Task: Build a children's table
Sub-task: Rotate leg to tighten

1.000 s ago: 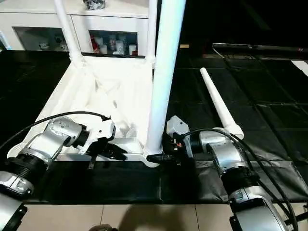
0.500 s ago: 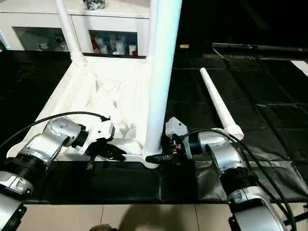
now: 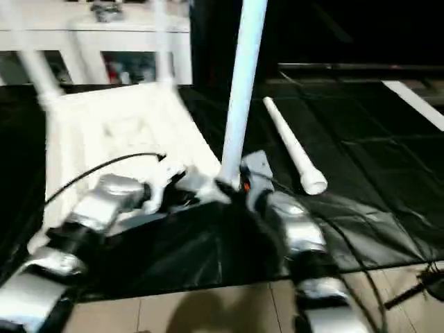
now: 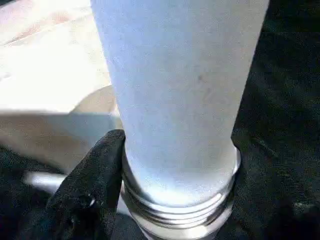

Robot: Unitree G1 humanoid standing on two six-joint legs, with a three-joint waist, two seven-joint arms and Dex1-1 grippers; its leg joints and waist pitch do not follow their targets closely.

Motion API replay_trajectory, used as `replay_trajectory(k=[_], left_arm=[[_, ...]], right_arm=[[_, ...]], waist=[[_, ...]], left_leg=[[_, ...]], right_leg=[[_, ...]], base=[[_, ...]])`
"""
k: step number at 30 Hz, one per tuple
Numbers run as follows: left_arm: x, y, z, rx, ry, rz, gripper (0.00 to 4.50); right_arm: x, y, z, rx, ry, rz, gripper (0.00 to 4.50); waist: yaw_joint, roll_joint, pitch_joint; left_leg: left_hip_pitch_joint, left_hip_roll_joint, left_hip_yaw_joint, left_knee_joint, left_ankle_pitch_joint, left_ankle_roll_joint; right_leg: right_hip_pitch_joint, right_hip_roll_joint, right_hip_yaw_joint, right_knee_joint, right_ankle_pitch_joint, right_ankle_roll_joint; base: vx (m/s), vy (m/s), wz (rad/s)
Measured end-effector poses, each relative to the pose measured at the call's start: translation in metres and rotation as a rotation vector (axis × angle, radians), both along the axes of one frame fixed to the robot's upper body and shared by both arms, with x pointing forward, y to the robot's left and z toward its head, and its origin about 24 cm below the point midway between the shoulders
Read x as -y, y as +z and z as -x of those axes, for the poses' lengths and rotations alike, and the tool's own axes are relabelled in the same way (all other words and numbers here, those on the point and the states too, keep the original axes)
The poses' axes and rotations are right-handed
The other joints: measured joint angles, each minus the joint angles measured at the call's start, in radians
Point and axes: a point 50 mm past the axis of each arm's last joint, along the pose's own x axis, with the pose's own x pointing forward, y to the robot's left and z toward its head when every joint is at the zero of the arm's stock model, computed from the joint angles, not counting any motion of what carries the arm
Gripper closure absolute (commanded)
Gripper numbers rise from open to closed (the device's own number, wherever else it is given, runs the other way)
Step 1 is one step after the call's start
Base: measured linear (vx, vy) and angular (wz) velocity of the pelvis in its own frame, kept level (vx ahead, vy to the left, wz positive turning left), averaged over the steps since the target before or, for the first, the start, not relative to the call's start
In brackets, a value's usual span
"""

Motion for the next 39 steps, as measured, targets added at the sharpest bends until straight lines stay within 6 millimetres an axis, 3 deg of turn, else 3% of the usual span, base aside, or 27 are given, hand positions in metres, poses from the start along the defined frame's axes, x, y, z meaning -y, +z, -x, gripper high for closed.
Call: replay_trajectory(k=[2, 3, 7, 9, 11, 14, 19, 25, 30, 36, 39], left_arm=[[0.004, 0.000, -0.001, 0.004, 0.020, 0.002, 4.50], [0.007, 0.001, -0.001, 0.008, 0.042, 0.005, 4.50], [0.010, 0.003, -0.003, 0.025, 0.071, 0.001, 4.50], [0.010, 0.004, -0.003, 0.030, 0.079, 0.000, 4.50], [0.010, 0.005, -0.003, 0.033, 0.081, -0.001, 4.50], [0.009, 0.006, -0.003, 0.039, 0.062, -0.008, 4.50], [-0.002, 0.007, -0.002, 0.054, -0.004, -0.026, 4.50], [-0.024, 0.009, 0.004, 0.051, -0.133, -0.041, 4.50], [-0.045, 0.010, 0.012, 0.030, -0.291, -0.067, 4.50], [-0.056, 0.012, 0.021, -0.005, -0.450, -0.081, 4.50], [-0.058, 0.013, 0.023, -0.004, -0.507, -0.100, 4.50]], right_arm=[[-0.002, 0.001, -0.002, 0.002, -0.036, 0.009, 1.76], [-0.005, 0.002, -0.005, 0.005, -0.066, 0.019, 1.20], [-0.010, 0.003, -0.006, 0.018, -0.102, 0.004, 1.03], [-0.011, 0.004, -0.006, 0.022, -0.113, -0.003, 0.62], [-0.012, 0.005, -0.006, 0.025, -0.112, -0.005, 0.59], [-0.014, 0.005, -0.006, 0.038, -0.106, -0.007, 0.20], [-0.010, 0.003, 0.000, 0.064, -0.005, 0.006, 0.04], [0.021, 0.003, 0.012, 0.079, 0.222, 0.037, 0.04], [0.041, 0.016, 0.018, 0.109, 0.421, 0.072, 0.04], [0.042, 0.018, 0.028, 0.091, 0.661, 0.109, 0.04], [0.038, 0.022, 0.027, 0.097, 0.741, 0.128, 0.04]], waist=[[0.001, 0.001, 0.000], [0.002, 0.001, -0.001], [0.004, 0.001, -0.001], [0.004, 0.001, -0.001], [0.004, 0.001, -0.001], [0.003, 0.001, -0.001], [0.002, 0.001, 0.000], [0.017, 0.001, 0.000], [0.035, 0.001, 0.000], [0.065, 0.001, 0.000], [0.071, 0.001, 0.000]], left_leg=[[0.000, -0.001, 0.000, -0.002, -0.001, 0.001], [0.000, -0.001, 0.001, -0.004, -0.002, 0.001], [0.000, -0.001, 0.001, -0.009, -0.003, 0.000], [0.000, -0.001, 0.001, -0.012, -0.003, -0.001], [-0.001, 0.000, 0.001, -0.013, -0.003, -0.001], [-0.002, 0.000, 0.001, -0.013, -0.003, -0.001], [-0.003, 0.000, 0.001, -0.014, -0.003, -0.001], [-0.007, 0.000, 0.001, -0.014, -0.003, -0.001], [-0.008, 0.000, 0.001, -0.013, -0.003, -0.001], [-0.009, 0.000, 0.001, -0.009, -0.004, 0.001], [-0.010, 0.000, 0.001, -0.006, -0.005, 0.001]], right_leg=[[0.000, -0.001, 0.000, 0.000, 0.000, 0.000], [0.000, -0.001, 0.000, 0.000, 0.001, -0.001], [-0.002, 0.000, 0.000, 0.000, 0.004, -0.006], [-0.003, 0.001, 0.000, 0.000, 0.004, -0.005], [-0.005, 0.002, 0.000, 0.000, 0.003, -0.006], [-0.006, 0.002, 0.000, 0.000, 0.003, -0.006], [-0.007, 0.002, 0.000, -0.001, 0.003, -0.006], [-0.009, 0.002, 0.000, -0.002, 0.003, -0.006], [-0.010, 0.002, 0.000, -0.002, 0.003, -0.006], [-0.010, 0.001, 0.000, -0.001, 0.003, -0.006], [-0.010, 0.001, 0.000, 0.001, 0.003, -0.006]], base=[[0.000, 0.000, 0.00], [0.000, 0.000, 0.00], [0.000, 0.000, 0.00], [0.000, 0.000, 0.00], [0.000, 0.000, 0.00], [0.000, 0.000, 0.00], [0.000, 0.000, 0.00], [0.000, 0.000, 0.00], [0.000, 0.000, 0.00], [0.000, 0.000, 0.00], [0.000, 0.000, 0.00]])
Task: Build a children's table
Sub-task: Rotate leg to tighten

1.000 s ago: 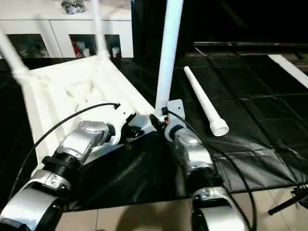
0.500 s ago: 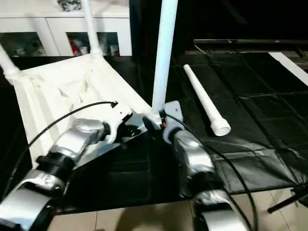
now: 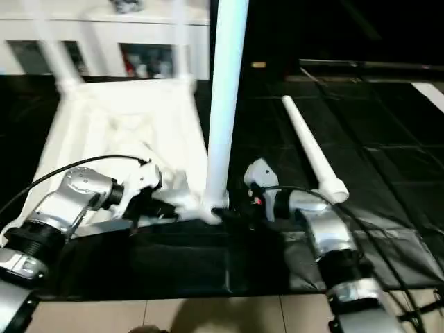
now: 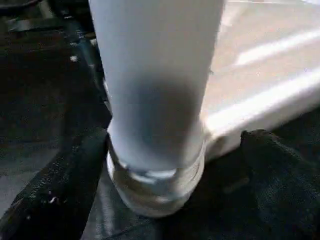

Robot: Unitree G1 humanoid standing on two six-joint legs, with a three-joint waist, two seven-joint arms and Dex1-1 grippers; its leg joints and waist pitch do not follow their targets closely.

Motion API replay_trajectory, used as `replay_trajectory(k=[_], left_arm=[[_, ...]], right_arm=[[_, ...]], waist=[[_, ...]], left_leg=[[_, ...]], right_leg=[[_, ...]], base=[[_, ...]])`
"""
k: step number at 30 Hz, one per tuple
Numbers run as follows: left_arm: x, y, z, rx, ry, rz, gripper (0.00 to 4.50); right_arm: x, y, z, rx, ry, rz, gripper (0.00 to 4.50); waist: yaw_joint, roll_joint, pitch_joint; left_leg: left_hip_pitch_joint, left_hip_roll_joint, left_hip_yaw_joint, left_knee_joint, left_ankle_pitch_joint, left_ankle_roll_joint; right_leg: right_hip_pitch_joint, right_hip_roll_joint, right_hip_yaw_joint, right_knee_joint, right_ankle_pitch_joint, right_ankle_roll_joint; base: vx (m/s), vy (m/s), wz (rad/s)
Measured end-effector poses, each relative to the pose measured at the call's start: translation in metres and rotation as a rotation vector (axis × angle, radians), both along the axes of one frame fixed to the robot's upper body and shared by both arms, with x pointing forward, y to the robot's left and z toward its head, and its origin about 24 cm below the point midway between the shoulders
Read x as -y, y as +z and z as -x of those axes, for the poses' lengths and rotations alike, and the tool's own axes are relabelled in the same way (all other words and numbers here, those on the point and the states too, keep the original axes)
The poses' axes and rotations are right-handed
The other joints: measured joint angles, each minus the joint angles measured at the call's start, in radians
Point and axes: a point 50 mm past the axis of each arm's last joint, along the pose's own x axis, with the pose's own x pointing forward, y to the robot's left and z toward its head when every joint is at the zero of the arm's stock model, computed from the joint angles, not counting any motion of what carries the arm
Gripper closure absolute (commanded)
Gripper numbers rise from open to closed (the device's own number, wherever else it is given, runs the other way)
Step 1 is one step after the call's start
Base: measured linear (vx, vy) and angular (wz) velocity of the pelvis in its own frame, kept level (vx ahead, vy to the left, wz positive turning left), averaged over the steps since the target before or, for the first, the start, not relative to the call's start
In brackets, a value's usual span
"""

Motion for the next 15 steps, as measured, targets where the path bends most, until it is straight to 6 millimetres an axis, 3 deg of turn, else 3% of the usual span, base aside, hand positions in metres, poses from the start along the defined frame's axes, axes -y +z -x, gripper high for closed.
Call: replay_trajectory(k=[5, 15], left_arm=[[0.0009, 0.0006, 0.0019, -0.005, -0.073, -0.020, 4.50], [0.0033, 0.0008, 0.0040, -0.011, -0.138, -0.023, 4.50]], right_arm=[[-0.0040, 0.0015, 0.0007, -0.019, 0.094, 0.003, 0.04], [-0.0090, 0.0014, 0.0039, -0.070, 0.217, 0.000, 0.84]], waist=[[0.001, 0.000, 0.000], [0.003, 0.000, 0.000]], left_leg=[[0.000, 0.000, 0.000, 0.001, 0.000, 0.000], [-0.001, 0.000, 0.000, 0.001, 0.000, 0.000]], right_leg=[[0.001, -0.001, 0.000, 0.001, 0.000, 0.000], [0.001, -0.001, 0.000, 0.001, 0.000, 0.000]], base=[[0.000, 0.000, 0.00], [0.000, 0.000, 0.00]])
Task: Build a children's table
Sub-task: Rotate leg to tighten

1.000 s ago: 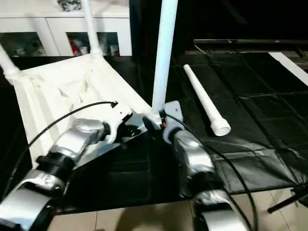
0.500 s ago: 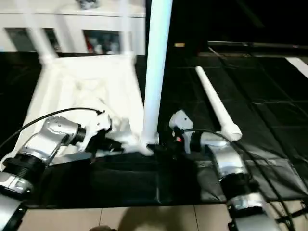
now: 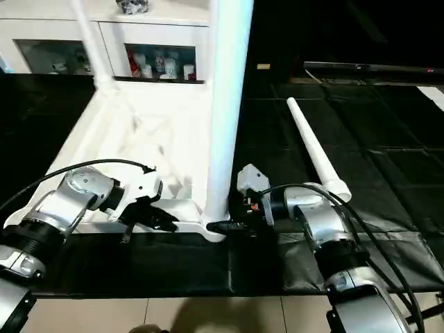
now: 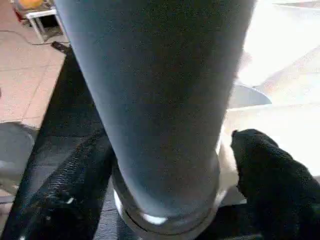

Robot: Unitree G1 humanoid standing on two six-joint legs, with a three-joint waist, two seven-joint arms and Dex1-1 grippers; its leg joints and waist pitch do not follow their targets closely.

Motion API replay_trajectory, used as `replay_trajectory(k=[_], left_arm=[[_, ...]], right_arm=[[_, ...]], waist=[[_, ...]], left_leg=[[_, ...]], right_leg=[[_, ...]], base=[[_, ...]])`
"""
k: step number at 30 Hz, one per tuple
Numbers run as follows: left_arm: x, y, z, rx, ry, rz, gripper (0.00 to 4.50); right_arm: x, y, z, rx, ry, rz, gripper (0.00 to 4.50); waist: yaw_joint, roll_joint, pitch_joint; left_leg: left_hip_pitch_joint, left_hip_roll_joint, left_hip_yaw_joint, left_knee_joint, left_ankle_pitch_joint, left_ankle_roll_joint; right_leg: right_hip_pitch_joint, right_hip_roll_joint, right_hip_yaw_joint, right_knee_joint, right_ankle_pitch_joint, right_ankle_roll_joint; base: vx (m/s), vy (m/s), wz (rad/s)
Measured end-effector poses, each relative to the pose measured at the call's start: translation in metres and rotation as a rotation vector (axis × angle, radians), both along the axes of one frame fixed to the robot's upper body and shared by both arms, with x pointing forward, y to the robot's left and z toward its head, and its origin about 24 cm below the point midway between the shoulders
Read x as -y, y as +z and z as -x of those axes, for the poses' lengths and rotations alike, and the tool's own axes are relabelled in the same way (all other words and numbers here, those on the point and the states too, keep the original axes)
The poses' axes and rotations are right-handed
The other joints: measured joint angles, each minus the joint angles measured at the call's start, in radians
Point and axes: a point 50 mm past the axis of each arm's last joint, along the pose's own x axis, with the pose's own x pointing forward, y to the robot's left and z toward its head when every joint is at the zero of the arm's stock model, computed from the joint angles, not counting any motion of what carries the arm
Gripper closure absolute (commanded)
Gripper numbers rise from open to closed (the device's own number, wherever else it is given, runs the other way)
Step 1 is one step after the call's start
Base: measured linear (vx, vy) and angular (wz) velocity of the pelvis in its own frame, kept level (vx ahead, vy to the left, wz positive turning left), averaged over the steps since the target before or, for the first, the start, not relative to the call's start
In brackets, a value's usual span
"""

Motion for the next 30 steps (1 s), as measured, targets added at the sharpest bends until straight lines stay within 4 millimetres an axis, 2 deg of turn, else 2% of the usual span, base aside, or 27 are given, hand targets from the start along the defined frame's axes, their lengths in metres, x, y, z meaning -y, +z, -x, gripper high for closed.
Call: replay_trajectory(k=[10, 16, 19, 22, 27, 30], left_arm=[[0.000, 0.000, 0.000, 0.005, -0.010, 0.002, 4.50], [0.002, -0.002, -0.001, -0.004, 0.002, 0.012, 4.50], [0.004, -0.003, -0.004, -0.010, 0.079, 0.025, 4.50], [0.009, -0.006, -0.010, -0.006, 0.196, 0.048, 4.50], [0.022, -0.010, -0.017, -0.019, 0.398, 0.094, 4.50], [0.031, -0.011, -0.021, -0.015, 0.502, 0.115, 4.50]], right_arm=[[0.000, -0.001, 0.000, -0.023, 0.030, -0.004, 1.72], [0.000, -0.002, 0.000, -0.027, 0.018, -0.011, 1.84], [-0.001, -0.007, 0.000, -0.046, -0.075, -0.047, 1.86], [-0.002, -0.012, -0.004, -0.045, -0.236, -0.071, 1.86], [-0.011, -0.017, -0.015, -0.038, -0.549, -0.109, 1.86], [-0.020, -0.018, -0.021, -0.030, -0.704, -0.122, 1.87]], waist=[[0.001, 0.000, 0.000], [0.001, 0.000, 0.000], [0.000, 0.000, 0.000], [-0.011, -0.001, 0.000], [-0.057, -0.002, 0.001], [-0.070, -0.002, 0.000]], left_leg=[[0.000, 0.000, 0.000, 0.000, 0.000, 0.000], [0.000, 0.000, 0.000, 0.001, 0.000, 0.000], [0.004, 0.000, 0.000, 0.002, 0.000, 0.000], [0.009, 0.000, 0.000, 0.004, 0.001, -0.002], [0.011, 0.000, 0.001, 0.004, 0.003, -0.003], [0.011, 0.000, 0.001, 0.003, 0.003, -0.004]], right_leg=[[0.000, 0.000, 0.000, 0.000, 0.000, 0.000], [0.000, 0.000, 0.000, 0.001, 0.000, 0.000], [0.003, 0.000, 0.000, 0.002, 0.000, 0.000], [0.005, -0.001, 0.000, 0.004, -0.003, 0.005], [0.006, -0.002, 0.000, 0.004, -0.003, 0.006], [0.006, -0.001, 0.000, 0.005, -0.003, 0.006]], base=[[0.000, 0.000, 0.00], [0.000, 0.000, 0.00], [0.000, 0.000, 0.00], [0.000, 0.000, 0.00], [0.000, 0.000, 0.00], [0.000, 0.000, 0.00]])
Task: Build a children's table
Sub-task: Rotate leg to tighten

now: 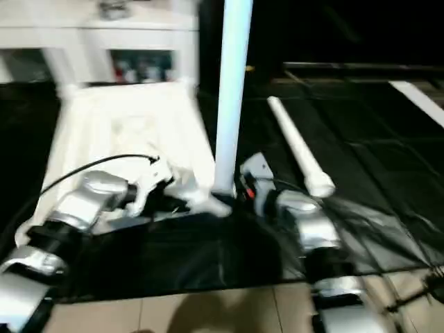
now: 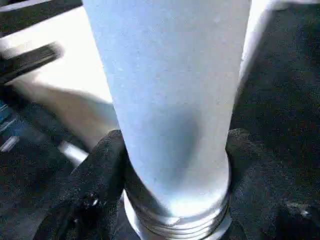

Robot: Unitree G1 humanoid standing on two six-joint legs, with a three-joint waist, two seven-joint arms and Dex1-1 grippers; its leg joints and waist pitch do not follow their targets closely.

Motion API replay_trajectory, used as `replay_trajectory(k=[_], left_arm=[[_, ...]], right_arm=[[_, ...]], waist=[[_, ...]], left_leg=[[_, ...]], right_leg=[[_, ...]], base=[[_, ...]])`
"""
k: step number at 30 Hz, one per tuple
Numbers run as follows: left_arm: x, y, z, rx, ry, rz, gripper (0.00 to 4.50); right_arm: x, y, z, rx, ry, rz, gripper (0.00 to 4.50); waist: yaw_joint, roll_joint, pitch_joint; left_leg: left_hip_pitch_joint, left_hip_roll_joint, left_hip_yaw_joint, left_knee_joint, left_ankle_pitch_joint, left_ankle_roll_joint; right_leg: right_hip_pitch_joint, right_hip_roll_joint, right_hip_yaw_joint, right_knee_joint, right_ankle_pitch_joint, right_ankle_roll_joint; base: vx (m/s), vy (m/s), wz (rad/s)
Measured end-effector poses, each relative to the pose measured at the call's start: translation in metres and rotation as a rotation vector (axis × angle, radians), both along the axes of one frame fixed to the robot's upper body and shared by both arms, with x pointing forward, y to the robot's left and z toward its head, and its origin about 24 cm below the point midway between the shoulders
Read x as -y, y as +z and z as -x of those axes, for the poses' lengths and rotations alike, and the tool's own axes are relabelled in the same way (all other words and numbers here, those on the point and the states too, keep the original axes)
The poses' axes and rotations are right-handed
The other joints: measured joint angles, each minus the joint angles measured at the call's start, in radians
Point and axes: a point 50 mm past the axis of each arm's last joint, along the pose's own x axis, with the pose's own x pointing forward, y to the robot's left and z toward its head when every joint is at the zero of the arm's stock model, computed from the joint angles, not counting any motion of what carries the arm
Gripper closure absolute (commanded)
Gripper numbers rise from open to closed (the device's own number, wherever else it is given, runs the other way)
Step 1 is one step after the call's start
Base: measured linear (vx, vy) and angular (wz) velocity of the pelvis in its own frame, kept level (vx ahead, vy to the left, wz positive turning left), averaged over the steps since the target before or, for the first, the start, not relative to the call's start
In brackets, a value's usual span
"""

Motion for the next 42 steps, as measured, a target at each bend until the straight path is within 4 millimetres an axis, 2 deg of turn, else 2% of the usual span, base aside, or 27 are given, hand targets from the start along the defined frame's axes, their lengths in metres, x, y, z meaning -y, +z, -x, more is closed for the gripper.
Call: replay_trajectory(k=[4, 8, 9, 11, 17, 22, 26, 31, 36, 39, 42], left_arm=[[0.013, -0.001, -0.005, 0.023, 0.140, 0.013, 4.50], [0.029, 0.001, -0.009, 0.032, 0.217, 0.022, 4.50], [0.030, 0.001, -0.009, 0.031, 0.220, 0.025, 4.50], [0.030, 0.002, -0.009, 0.032, 0.220, 0.028, 4.50], [0.026, 0.003, -0.007, 0.044, 0.205, 0.021, 4.50], [0.010, 0.005, -0.004, 0.060, 0.132, 0.005, 4.50], [0.003, 0.008, -0.001, 0.051, 0.043, 0.019, 4.50], [-0.018, 0.008, 0.008, 0.021, -0.088, 0.020, 4.50], [-0.026, 0.010, 0.015, -0.011, -0.218, 0.012, 4.50], [-0.032, 0.012, 0.019, -0.013, -0.298, -0.012, 4.50], [-0.034, 0.013, 0.022, -0.017, -0.355, -0.026, 4.50]], right_arm=[[-0.015, 0.003, -0.014, -0.002, -0.191, 0.023, 1.87], [-0.019, 0.008, -0.023, -0.009, -0.306, 0.039, 1.87], [-0.019, 0.008, -0.023, -0.008, -0.309, 0.038, 1.52], [-0.019, 0.008, -0.023, -0.006, -0.310, 0.037, 1.17], [-0.025, 0.009, -0.022, 0.001, -0.298, 0.033, 0.67], [-0.025, 0.009, -0.017, 0.023, -0.183, 0.019, 0.21], [-0.014, 0.009, -0.013, 0.028, -0.070, 0.025, 0.04], [0.004, 0.012, 0.002, 0.045, 0.207, 0.095, 0.04], [0.011, 0.013, 0.011, 0.034, 0.413, 0.140, 0.04], [0.021, 0.016, 0.015, 0.019, 0.496, 0.140, 0.04], [0.021, 0.018, 0.018, 0.033, 0.558, 0.123, 0.04]], waist=[[-0.015, 0.000, 0.000], [-0.013, 0.001, 0.000], [-0.011, 0.002, -0.001], [-0.009, 0.002, -0.001], [-0.016, 0.002, -0.001], [-0.023, 0.001, 0.000], [-0.012, 0.001, 0.000], [0.016, 0.000, 0.001], [0.046, -0.001, 0.001], [0.063, -0.001, 0.001], [0.071, -0.001, 0.001]], left_leg=[[-0.001, 0.000, 0.000, -0.001, 0.000, 0.000], [-0.003, -0.001, 0.001, -0.004, -0.001, 0.002], [-0.003, -0.001, 0.002, -0.006, -0.002, 0.003], [-0.003, -0.001, 0.002, -0.006, -0.002, 0.005], [-0.004, -0.001, 0.002, -0.006, -0.002, 0.004], [-0.009, 0.000, 0.002, -0.006, -0.002, 0.003], [-0.018, 0.000, 0.001, -0.003, 0.000, 0.006], [-0.019, 0.000, 0.002, -0.001, -0.001, 0.007], [-0.020, 0.000, 0.002, 0.002, -0.001, 0.006], [-0.020, 0.000, 0.002, 0.003, -0.002, 0.005], [-0.020, -0.001, 0.002, 0.004, -0.002, 0.005]], right_leg=[[-0.001, 0.000, 0.000, 0.000, 0.000, 0.000], [-0.003, -0.001, 0.000, 0.000, 0.002, -0.004], [-0.003, -0.001, 0.000, -0.001, 0.000, -0.004], [-0.003, -0.001, 0.000, -0.001, -0.001, -0.003], [-0.006, -0.001, 0.000, 0.000, -0.001, -0.004], [-0.010, 0.000, 0.000, 0.001, 0.000, -0.004], [-0.019, 0.000, 0.000, 0.003, 0.000, -0.004], [-0.019, -0.001, 0.000, 0.004, 0.000, -0.005], [-0.018, -0.002, 0.000, 0.005, 0.000, -0.005], [-0.017, -0.003, 0.000, 0.005, 0.000, -0.005], [-0.017, -0.003, 0.000, 0.005, 0.000, -0.005]], base=[[0.000, 0.000, 0.00], [0.000, 0.000, 0.00], [0.000, 0.000, 0.00], [0.000, 0.000, 0.00], [0.000, 0.000, 0.00], [0.000, 0.000, 0.00], [0.000, 0.000, 0.00], [0.000, 0.000, 0.00], [0.000, 0.000, 0.00], [0.000, 0.000, 0.00], [0.000, 0.000, 0.00]])
